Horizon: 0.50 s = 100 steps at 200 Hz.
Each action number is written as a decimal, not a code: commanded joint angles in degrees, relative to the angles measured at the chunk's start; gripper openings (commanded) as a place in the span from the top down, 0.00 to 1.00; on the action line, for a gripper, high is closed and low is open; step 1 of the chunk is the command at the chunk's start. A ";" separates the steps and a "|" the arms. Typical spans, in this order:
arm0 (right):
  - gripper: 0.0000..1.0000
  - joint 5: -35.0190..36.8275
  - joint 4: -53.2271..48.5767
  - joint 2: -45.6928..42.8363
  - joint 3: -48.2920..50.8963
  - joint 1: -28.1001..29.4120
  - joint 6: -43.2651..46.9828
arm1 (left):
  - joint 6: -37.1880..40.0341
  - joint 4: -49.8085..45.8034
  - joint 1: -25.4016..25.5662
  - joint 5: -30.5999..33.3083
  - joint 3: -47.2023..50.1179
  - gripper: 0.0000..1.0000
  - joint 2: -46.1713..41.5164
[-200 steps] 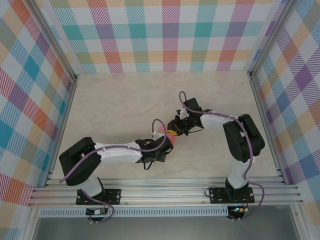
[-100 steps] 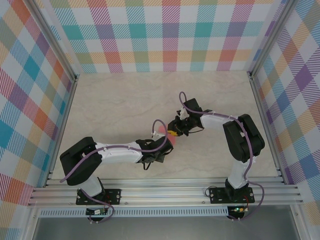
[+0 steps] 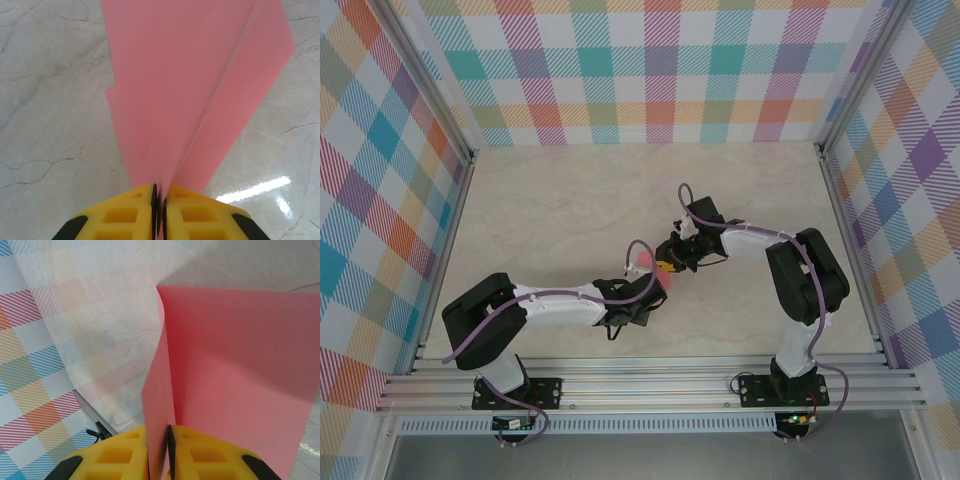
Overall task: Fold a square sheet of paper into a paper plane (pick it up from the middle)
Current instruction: Fourth fold the wing at the center of the table.
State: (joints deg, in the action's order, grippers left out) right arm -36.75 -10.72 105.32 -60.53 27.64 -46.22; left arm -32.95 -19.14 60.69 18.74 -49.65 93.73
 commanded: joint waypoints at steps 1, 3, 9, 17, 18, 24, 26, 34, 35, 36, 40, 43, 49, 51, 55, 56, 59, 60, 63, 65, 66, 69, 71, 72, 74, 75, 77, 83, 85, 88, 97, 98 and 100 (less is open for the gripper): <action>0.80 1.07 -1.62 -0.71 0.50 -0.05 0.55 | 0.78 1.59 0.53 -1.08 -0.01 0.91 -0.06; 0.80 1.18 -1.66 -0.83 0.50 -0.09 0.61 | 0.72 1.68 0.50 -1.25 0.06 0.92 -0.05; 0.78 1.69 -2.05 -1.34 0.59 0.00 0.92 | 0.93 2.14 0.42 -1.80 0.05 0.93 0.04; 0.76 2.46 -2.90 -2.09 0.59 -0.05 1.42 | 0.94 2.67 0.27 -2.56 0.27 0.94 0.13; 0.76 2.56 -3.03 -2.20 0.59 -0.04 1.49 | 0.90 2.68 0.20 -2.65 0.31 0.94 0.13; 0.74 3.43 -3.70 -2.94 0.59 -0.13 1.88 | 0.87 2.70 -0.02 -3.21 0.42 0.94 0.18; 0.73 3.75 -3.89 -3.17 0.59 -0.13 2.02 | 0.80 2.70 -0.06 -3.43 0.56 0.94 0.19; 0.71 5.21 -5.10 -4.20 0.64 -0.15 2.52 | 0.57 5.07 -0.36 -3.99 0.76 0.95 0.27; 0.71 5.34 -5.23 -4.31 0.61 -0.14 2.57 | 0.54 5.07 -0.42 -4.07 0.81 0.95 0.29; 0.70 5.58 -5.38 -4.41 0.60 -0.18 2.64 | 0.53 5.12 -0.45 -4.16 0.80 0.95 0.30; 0.70 6.01 -5.84 -4.92 0.61 -0.26 2.90 | 0.36 5.39 -0.62 -4.48 0.90 0.95 0.31; 0.69 6.48 -6.28 -5.21 0.67 -0.30 3.10 | 0.22 5.62 -0.72 -4.82 1.07 0.95 0.31; 0.69 7.32 -6.96 -6.03 0.75 -0.46 3.44 | 0.17 6.13 -0.89 -5.21 1.28 0.95 0.15; 0.68 7.57 -7.26 -6.23 0.81 -0.47 3.49 | 0.08 6.37 -0.96 -5.43 1.37 0.95 0.07; 0.67 8.22 -7.72 -6.83 0.96 -0.61 3.58 | -0.12 6.81 -1.12 -5.90 1.64 0.95 -0.08; 0.67 8.38 -7.77 -6.94 1.00 -0.63 3.63 | -0.11 6.95 -1.20 -6.04 1.74 0.95 -0.19; 0.66 8.86 -7.97 -7.40 1.21 -0.72 3.67 | -0.18 7.33 -1.31 -6.45 1.98 0.95 -0.26; 0.66 9.01 -8.03 -7.58 1.30 -0.73 3.67 | -0.27 7.39 -1.38 -6.62 2.04 0.95 -0.28; 0.65 9.48 -8.12 -8.10 1.56 -0.85 3.61 | -0.38 7.85 -1.63 -7.11 2.25 0.95 -0.41; 0.64 9.78 -8.21 -8.33 1.73 -0.90 3.62 | -0.43 8.12 -1.76 -7.48 2.42 0.95 -0.46; 0.64 9.91 -8.28 -8.57 1.82 -0.91 3.60 | -0.44 8.22 -1.82 -7.58 2.44 0.95 -0.52; 0.64 10.31 -8.39 -8.98 2.16 -1.04 3.67 | -0.56 8.56 -2.00 -8.02 2.66 0.95 -0.63; 0.64 10.54 -8.40 -9.32 2.32 -1.17 3.61 | -0.72 8.76 -2.09 -8.26 2.77 0.95 -0.65; 0.63 10.68 -8.42 -9.42 2.42 -1.18 3.60 | -0.76 8.85 -2.16 -8.40 2.92 0.95 -0.65; 0.63 10.99 -8.43 -9.76 2.61 -1.23 3.55 | -0.79 9.07 -2.29 -8.62 3.09 0.95 -0.72; 0.63 11.13 -8.48 -9.90 2.74 -1.25 3.52 | -0.84 9.18 -2.35 -8.80 3.12 0.95 -0.82; 0.63 11.32 -8.52 -10.21 2.93 -1.31 3.53 | -0.99 9.48 -2.44 -8.98 3.39 0.95 -0.85; 0.61 11.87 -8.53 -11.13 3.54 -1.47 3.51 | -1.10 10.31 -2.79 -9.81 3.85 0.95 -1.00; 0.60 12.03 -8.53 -11.39 3.74 -1.58 3.42 | -1.16 10.56 -2.86 -10.05 3.99 0.95 -1.01; 0.58 12.27 -8.51 -11.89 4.02 -1.66 3.41 | -1.19 10.80 -3.03 -10.32 4.16 0.95 -1.01; 0.55 12.78 -8.53 -13.02 4.89 -1.95 3.35 | -1.22 10.96 -3.27 -10.84 4.40 0.95 -0.93; 0.55 12.86 -8.57 -13.20 4.98 -1.96 3.34 | -1.19 10.92 -3.32 -10.84 4.44 0.95 -0.88; 0.55 13.00 -8.58 -13.38 5.16 -1.99 3.39 | -1.16 10.89 -3.37 -10.86 4.40 0.95 -0.84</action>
State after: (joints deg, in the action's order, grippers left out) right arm -27.22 -16.80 95.11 -57.91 26.55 -43.97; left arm -33.28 -10.70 58.46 10.94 -46.63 93.73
